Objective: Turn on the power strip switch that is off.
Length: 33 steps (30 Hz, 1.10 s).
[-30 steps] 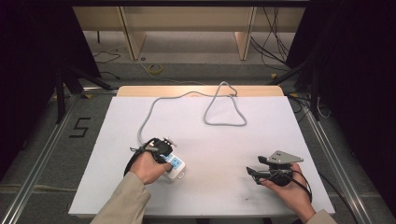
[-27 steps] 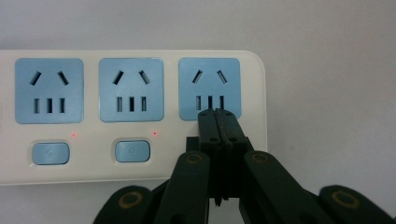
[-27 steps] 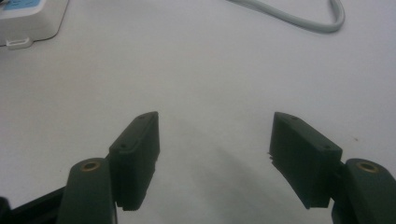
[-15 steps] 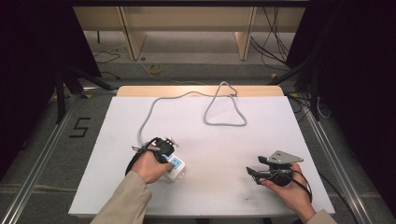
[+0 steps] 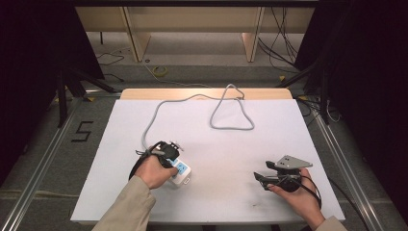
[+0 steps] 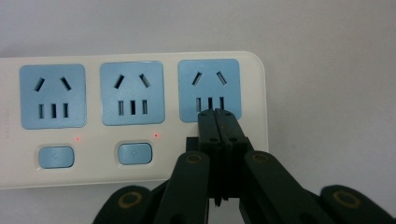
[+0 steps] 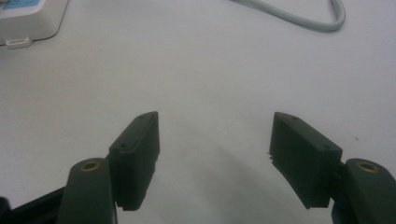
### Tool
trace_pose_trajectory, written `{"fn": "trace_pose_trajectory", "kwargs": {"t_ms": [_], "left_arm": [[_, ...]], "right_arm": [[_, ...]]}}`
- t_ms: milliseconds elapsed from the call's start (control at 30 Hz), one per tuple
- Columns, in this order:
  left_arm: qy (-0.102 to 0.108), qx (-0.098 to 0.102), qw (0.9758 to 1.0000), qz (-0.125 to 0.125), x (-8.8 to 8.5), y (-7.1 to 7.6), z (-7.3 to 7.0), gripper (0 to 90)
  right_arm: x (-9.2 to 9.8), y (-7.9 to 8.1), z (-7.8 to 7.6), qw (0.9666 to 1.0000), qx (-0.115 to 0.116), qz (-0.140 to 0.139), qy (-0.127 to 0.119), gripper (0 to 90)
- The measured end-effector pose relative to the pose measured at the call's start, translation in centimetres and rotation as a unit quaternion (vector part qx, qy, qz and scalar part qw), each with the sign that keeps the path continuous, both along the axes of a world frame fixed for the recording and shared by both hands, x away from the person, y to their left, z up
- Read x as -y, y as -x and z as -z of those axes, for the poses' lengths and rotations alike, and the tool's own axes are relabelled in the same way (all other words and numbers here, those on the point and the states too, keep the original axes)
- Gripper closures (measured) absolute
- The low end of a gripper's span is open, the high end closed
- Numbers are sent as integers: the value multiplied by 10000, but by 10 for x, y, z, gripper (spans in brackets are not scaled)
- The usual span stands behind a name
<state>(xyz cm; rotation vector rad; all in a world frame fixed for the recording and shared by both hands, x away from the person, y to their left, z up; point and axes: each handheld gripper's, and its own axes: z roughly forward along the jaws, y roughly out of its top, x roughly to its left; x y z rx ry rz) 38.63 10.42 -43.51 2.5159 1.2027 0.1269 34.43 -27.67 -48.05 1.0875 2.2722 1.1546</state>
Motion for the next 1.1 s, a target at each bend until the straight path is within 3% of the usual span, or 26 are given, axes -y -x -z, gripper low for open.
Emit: {"fn": "trace_pose_trajectory", "kwargs": {"t_ms": [600,767,1100], "left_arm": [[145,116,9998,38,-3,-1,-5,871],[360,236,9991,33,-7,-2,-10,862],[513,556,9971,37,-13,-1,-14,821]], "right_arm": [[0,0,0,10000,3,-1,-1,341],[0,0,0,10000,4,-2,-1,341],[0,0,0,10000,7,-2,-2,341]]}}
